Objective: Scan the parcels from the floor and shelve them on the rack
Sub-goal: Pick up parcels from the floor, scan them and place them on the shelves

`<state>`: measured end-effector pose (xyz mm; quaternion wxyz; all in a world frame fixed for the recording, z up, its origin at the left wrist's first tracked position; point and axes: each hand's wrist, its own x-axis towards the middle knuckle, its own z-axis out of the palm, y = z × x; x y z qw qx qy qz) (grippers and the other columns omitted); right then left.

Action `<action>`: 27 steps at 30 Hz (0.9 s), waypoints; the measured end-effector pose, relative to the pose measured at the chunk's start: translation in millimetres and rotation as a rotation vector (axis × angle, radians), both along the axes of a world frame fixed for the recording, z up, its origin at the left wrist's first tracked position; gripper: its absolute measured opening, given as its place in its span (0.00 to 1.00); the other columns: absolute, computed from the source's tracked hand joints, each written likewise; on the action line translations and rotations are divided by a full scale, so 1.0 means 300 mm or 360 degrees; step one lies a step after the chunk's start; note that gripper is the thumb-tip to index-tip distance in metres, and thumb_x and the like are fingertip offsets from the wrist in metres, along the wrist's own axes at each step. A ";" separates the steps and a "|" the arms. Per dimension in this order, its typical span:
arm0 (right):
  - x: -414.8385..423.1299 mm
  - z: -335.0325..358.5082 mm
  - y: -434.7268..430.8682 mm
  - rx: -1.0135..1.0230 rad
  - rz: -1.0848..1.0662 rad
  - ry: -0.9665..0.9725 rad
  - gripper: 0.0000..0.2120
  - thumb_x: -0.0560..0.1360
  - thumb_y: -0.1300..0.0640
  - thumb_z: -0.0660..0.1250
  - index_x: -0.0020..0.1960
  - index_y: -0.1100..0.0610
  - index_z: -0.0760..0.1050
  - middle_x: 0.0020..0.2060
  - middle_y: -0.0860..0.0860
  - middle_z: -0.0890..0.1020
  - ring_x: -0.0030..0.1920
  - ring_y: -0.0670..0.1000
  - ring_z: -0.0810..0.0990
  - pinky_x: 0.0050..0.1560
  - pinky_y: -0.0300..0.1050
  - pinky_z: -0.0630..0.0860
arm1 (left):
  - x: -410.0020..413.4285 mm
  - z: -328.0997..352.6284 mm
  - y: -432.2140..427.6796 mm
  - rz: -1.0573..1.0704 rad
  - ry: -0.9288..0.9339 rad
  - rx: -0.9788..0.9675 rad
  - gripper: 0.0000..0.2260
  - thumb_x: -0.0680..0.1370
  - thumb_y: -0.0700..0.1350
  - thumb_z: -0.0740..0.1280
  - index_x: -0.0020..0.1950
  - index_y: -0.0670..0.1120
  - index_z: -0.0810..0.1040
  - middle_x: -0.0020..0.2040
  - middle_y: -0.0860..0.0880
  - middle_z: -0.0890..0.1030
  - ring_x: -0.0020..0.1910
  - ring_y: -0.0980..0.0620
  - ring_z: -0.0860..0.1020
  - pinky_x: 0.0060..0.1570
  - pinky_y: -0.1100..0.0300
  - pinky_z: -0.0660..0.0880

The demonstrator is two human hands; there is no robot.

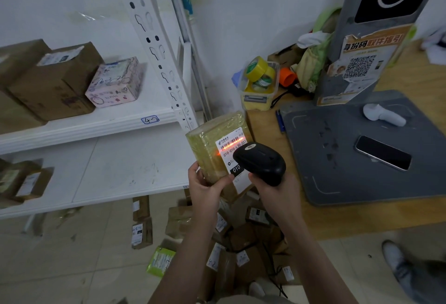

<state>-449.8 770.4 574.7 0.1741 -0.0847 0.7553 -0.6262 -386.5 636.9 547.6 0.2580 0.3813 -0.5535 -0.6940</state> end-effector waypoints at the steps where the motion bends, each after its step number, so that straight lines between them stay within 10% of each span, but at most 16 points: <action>1: -0.002 -0.003 0.000 0.0005 -0.0001 0.0002 0.12 0.73 0.61 0.73 0.34 0.65 0.76 0.21 0.48 0.71 0.24 0.44 0.70 0.26 0.37 0.65 | -0.001 -0.001 0.000 0.0000 -0.0003 0.0002 0.35 0.68 0.32 0.78 0.71 0.49 0.69 0.60 0.46 0.81 0.60 0.45 0.80 0.55 0.51 0.80; 10: -0.068 -0.065 0.015 0.0090 -0.0192 -0.0017 0.07 0.74 0.62 0.71 0.41 0.64 0.76 0.30 0.52 0.76 0.28 0.42 0.72 0.29 0.30 0.68 | -0.011 -0.004 -0.006 0.0075 -0.0043 0.0058 0.34 0.67 0.31 0.78 0.67 0.51 0.71 0.59 0.46 0.81 0.59 0.45 0.80 0.54 0.46 0.81; 16: -0.165 -0.283 0.081 0.0443 -0.0387 -0.0341 0.23 0.76 0.62 0.67 0.69 0.61 0.68 0.56 0.57 0.77 0.56 0.56 0.77 0.50 0.44 0.71 | 0.001 -0.006 -0.013 0.0153 -0.0081 0.0160 0.31 0.69 0.31 0.77 0.66 0.50 0.71 0.59 0.46 0.81 0.58 0.44 0.81 0.44 0.51 0.81; 23: -0.229 -0.489 0.122 0.0847 -0.0197 -0.0453 0.19 0.78 0.64 0.63 0.68 0.66 0.67 0.60 0.64 0.76 0.58 0.62 0.77 0.44 0.46 0.70 | -0.001 0.011 -0.015 0.0186 -0.0051 0.0181 0.31 0.70 0.28 0.74 0.69 0.45 0.71 0.56 0.47 0.81 0.51 0.48 0.82 0.30 0.62 0.79; 27: -0.247 -0.534 0.123 0.0970 -0.0172 -0.0401 0.19 0.78 0.64 0.63 0.67 0.65 0.67 0.60 0.62 0.76 0.57 0.61 0.77 0.44 0.46 0.70 | 0.001 -0.006 -0.031 0.0190 -0.0085 0.0168 0.30 0.69 0.29 0.75 0.68 0.45 0.72 0.56 0.46 0.82 0.56 0.43 0.82 0.40 0.52 0.82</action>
